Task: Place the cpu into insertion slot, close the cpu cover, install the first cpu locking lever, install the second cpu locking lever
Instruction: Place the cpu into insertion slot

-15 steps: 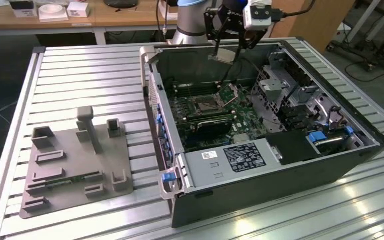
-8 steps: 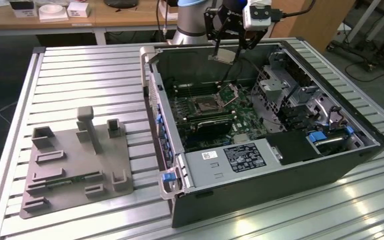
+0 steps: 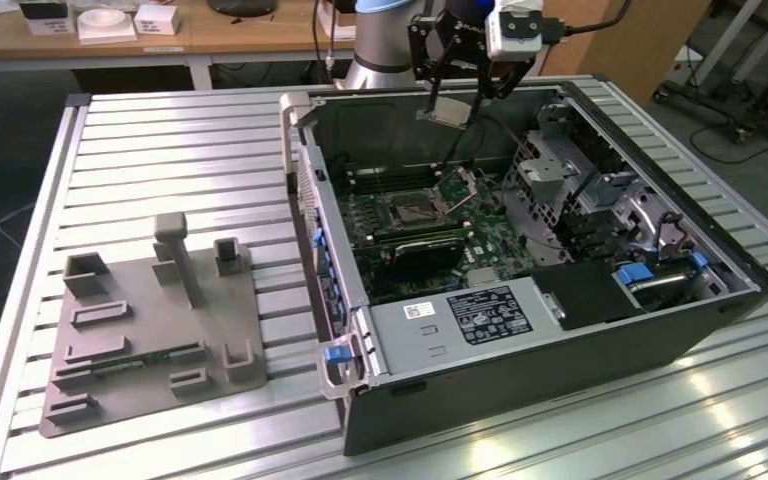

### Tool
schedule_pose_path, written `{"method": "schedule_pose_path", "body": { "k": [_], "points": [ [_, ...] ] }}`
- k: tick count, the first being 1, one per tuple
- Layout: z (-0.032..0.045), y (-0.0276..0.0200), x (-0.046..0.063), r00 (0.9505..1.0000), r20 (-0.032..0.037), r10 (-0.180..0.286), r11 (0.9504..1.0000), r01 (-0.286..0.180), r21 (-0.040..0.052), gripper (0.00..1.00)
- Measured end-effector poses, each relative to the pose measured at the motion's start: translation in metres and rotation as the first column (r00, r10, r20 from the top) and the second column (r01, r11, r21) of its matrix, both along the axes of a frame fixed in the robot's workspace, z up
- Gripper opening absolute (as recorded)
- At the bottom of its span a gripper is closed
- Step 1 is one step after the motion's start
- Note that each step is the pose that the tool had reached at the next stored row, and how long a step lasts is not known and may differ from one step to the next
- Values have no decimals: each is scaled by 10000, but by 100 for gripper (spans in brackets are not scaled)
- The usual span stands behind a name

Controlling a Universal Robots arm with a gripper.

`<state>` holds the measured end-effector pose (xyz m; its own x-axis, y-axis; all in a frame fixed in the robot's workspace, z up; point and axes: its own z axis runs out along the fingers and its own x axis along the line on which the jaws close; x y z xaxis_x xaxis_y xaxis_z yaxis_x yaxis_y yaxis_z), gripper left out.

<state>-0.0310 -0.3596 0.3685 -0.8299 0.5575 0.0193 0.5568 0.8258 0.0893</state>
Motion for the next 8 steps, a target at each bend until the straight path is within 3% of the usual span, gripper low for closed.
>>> {"method": "schedule_pose_path", "body": {
  "k": [2, 8],
  "points": [
    [0, 0, 0, 10000, 1, -49, 10000, 49, 0, 54],
    [-4, 0, 0, 9947, 1, -1030, 9947, 1030, 0, 54]
  ]
}}
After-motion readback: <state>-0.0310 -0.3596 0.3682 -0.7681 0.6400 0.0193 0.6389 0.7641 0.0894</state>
